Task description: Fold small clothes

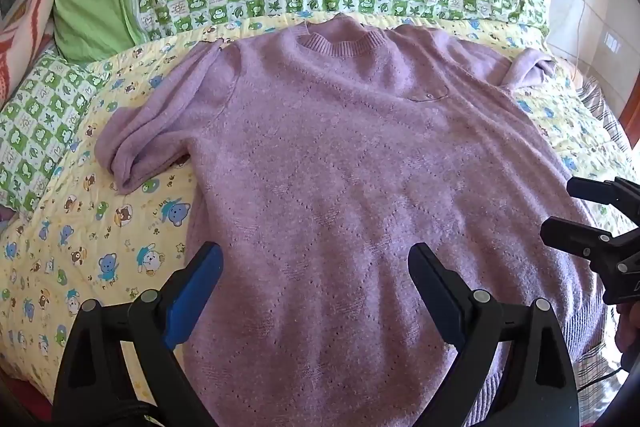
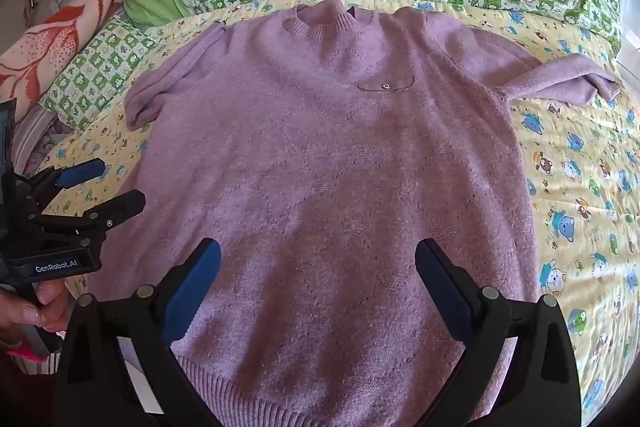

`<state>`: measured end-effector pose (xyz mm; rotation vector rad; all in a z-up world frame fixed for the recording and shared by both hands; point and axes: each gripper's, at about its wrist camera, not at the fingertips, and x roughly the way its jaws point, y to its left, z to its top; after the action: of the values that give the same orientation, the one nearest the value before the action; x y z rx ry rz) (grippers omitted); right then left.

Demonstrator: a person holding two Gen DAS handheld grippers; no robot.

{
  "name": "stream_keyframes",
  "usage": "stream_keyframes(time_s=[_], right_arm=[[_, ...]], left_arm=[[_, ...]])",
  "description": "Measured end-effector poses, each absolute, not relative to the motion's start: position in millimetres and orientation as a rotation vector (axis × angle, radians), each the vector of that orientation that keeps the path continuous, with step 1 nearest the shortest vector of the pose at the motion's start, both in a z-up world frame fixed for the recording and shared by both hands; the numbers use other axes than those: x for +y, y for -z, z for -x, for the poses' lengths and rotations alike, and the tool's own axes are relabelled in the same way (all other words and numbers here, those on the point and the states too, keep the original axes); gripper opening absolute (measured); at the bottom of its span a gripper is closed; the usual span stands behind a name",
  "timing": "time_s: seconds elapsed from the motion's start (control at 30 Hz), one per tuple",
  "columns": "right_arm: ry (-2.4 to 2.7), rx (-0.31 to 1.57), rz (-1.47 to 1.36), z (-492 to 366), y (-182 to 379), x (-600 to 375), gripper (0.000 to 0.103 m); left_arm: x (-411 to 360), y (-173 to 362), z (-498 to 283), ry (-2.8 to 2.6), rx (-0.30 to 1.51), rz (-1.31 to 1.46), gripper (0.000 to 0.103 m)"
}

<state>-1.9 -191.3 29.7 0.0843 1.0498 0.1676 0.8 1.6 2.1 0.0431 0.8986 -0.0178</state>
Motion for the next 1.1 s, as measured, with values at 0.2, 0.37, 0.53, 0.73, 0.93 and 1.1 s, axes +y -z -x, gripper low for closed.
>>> stream_keyframes(time_s=[0.2, 0.37, 0.53, 0.73, 0.93, 1.1], right_arm=[[-0.168, 1.054, -0.083, 4.0, -31.6, -195.7, 0.098], [-0.167, 1.050, -0.081, 3.6, -31.2, -196.4, 0.098], [-0.169, 1.049, -0.081, 0.9, -26.9, -192.1, 0.098], [-0.167, 1.051, -0.082, 3.5, -32.0, -197.0, 0.098], [-0.169, 1.059, -0.079, 1.3, -31.9, -196.2, 0.098], [-0.170, 1.062, -0.079, 0.6, -31.3, -195.7, 0.098]], left_arm=[[0.4, -3.4, -3.1, 0.029, 0.903, -0.045, 0.094], [-4.9, -1.7, 0.5, 0.021, 0.895, -0.051, 0.094], [-5.2, -1.4, 0.9, 0.021, 0.891, -0.054, 0.094], [-5.9, -1.1, 0.5, 0.019, 0.888, -0.053, 0.094], [-5.1, -0.6, -0.3, 0.017, 0.882, -0.055, 0.094], [-4.6, 0.4, -2.9, 0.024, 0.900, -0.045, 0.094]])
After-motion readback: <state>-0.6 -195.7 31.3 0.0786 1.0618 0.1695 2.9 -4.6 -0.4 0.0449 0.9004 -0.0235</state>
